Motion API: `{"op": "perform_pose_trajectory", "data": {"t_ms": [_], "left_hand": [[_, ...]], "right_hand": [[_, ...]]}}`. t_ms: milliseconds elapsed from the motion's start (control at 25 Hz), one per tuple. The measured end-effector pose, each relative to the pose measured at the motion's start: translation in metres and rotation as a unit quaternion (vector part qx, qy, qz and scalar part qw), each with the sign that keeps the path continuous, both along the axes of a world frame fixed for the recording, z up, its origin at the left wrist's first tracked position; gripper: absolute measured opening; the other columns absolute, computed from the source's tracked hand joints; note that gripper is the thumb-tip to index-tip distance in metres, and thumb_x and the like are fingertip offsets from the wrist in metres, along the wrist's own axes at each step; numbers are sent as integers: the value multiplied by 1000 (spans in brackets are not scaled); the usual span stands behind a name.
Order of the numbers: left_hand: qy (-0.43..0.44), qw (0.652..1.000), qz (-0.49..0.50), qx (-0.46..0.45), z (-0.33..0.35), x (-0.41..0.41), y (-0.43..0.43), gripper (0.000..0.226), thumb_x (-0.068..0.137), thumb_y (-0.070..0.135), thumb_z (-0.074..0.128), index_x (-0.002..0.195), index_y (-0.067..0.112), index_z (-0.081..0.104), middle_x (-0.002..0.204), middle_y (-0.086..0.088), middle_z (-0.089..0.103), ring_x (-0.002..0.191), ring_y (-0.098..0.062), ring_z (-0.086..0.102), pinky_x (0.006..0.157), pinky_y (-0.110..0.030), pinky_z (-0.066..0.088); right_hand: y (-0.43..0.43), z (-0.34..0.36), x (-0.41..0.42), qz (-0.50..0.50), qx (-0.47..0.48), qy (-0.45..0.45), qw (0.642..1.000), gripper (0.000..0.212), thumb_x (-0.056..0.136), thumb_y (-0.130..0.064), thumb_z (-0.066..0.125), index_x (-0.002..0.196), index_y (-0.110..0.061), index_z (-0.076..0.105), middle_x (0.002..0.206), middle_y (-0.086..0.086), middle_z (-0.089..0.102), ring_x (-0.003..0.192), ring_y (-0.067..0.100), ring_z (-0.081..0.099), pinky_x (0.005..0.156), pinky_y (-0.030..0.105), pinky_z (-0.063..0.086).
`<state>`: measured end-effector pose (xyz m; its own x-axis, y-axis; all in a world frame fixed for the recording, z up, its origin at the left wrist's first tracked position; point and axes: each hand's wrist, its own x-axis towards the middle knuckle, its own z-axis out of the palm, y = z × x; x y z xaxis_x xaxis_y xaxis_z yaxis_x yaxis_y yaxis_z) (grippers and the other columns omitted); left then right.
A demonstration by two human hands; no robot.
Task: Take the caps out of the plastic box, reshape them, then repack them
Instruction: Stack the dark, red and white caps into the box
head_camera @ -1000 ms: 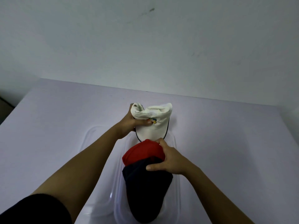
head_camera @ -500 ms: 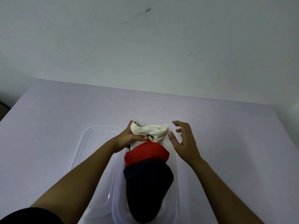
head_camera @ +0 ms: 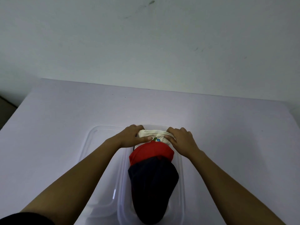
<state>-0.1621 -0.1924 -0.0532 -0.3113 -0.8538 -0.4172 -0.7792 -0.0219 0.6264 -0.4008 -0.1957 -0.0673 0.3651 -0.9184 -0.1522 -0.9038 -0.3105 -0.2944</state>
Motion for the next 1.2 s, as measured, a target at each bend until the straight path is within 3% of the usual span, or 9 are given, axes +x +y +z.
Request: {"op": "perform_pose_trajectory", "data": {"t_ms": [80, 160, 240, 440, 560, 640, 800, 1040, 1200], "left_hand": [[-92, 992, -50, -77, -4, 0, -3, 49, 82, 60, 55, 91, 13, 62, 98, -7, 58, 86, -20, 54, 72, -30, 43], [-164, 977, -63, -121, -6, -4, -4, 55, 84, 59, 53, 103, 8, 63, 108, -8, 55, 90, -24, 58, 77, -34, 47], [-180, 971, -44, -149, -8, -5, -7, 48, 88, 48, 55, 112, 7, 59, 109, -10, 57, 94, -26, 58, 76, -32, 44], [-198, 974, -15, -106, -10, -9, -14, 33, 90, 32, 56, 102, 3, 64, 95, -14, 65, 89, -30, 62, 68, -31, 44], [-152, 981, 41, -116, -7, -9, -10, 34, 91, 34, 56, 110, 6, 59, 93, -14, 65, 86, -28, 61, 71, -33, 47], [-76, 985, 91, -124, -1, -5, 0, 30, 91, 37, 56, 96, 7, 60, 78, -5, 62, 75, -21, 56, 63, -28, 41], [-55, 998, -28, 22, 3, -5, 19, 32, 89, 47, 56, 92, 15, 63, 81, 1, 60, 77, -15, 55, 67, -27, 41], [-143, 986, 37, -79, -11, -18, 26, 36, 86, 45, 58, 112, 19, 58, 107, -2, 63, 101, -23, 57, 83, -37, 40], [-6, 977, 142, -156, 4, -18, 54, 31, 90, 36, 57, 112, 14, 62, 105, -2, 61, 99, -19, 53, 86, -31, 42]], "right_hand": [[-7, 1, 4, 14, 29, -13, 999, 35, 95, -46, 40, 108, -18, 58, 98, 4, 67, 95, 25, 53, 75, 35, 38], [-15, 2, 6, 20, 36, -29, 999, 36, 93, -43, 48, 109, -16, 63, 100, 7, 64, 95, 23, 53, 73, 31, 37], [-21, 3, 8, 16, 36, -48, 998, 36, 89, -41, 56, 109, -13, 65, 100, 7, 62, 92, 21, 56, 71, 26, 35], [-30, 2, 19, 24, 48, -18, 998, 28, 86, -30, 64, 105, -10, 63, 103, 9, 69, 92, 23, 62, 75, 27, 41], [-26, 9, 19, -25, 59, -93, 994, 26, 86, -25, 64, 107, -10, 64, 105, 8, 66, 89, 20, 63, 78, 28, 46], [-13, 16, 11, -72, 57, -169, 981, 25, 89, -32, 59, 103, -13, 66, 98, 3, 64, 83, 14, 61, 77, 27, 49], [13, 17, 4, -10, 235, -131, 963, 37, 82, -53, 59, 101, -22, 64, 92, -7, 63, 87, 13, 61, 75, 25, 47], [27, -7, 23, -18, 76, -56, 995, 47, 84, -49, 59, 120, -20, 54, 117, -1, 62, 105, 19, 58, 91, 37, 43], [53, 6, 10, -90, 66, -266, 958, 27, 93, -40, 48, 108, -21, 62, 101, -5, 61, 86, 3, 56, 77, 22, 43]]}}
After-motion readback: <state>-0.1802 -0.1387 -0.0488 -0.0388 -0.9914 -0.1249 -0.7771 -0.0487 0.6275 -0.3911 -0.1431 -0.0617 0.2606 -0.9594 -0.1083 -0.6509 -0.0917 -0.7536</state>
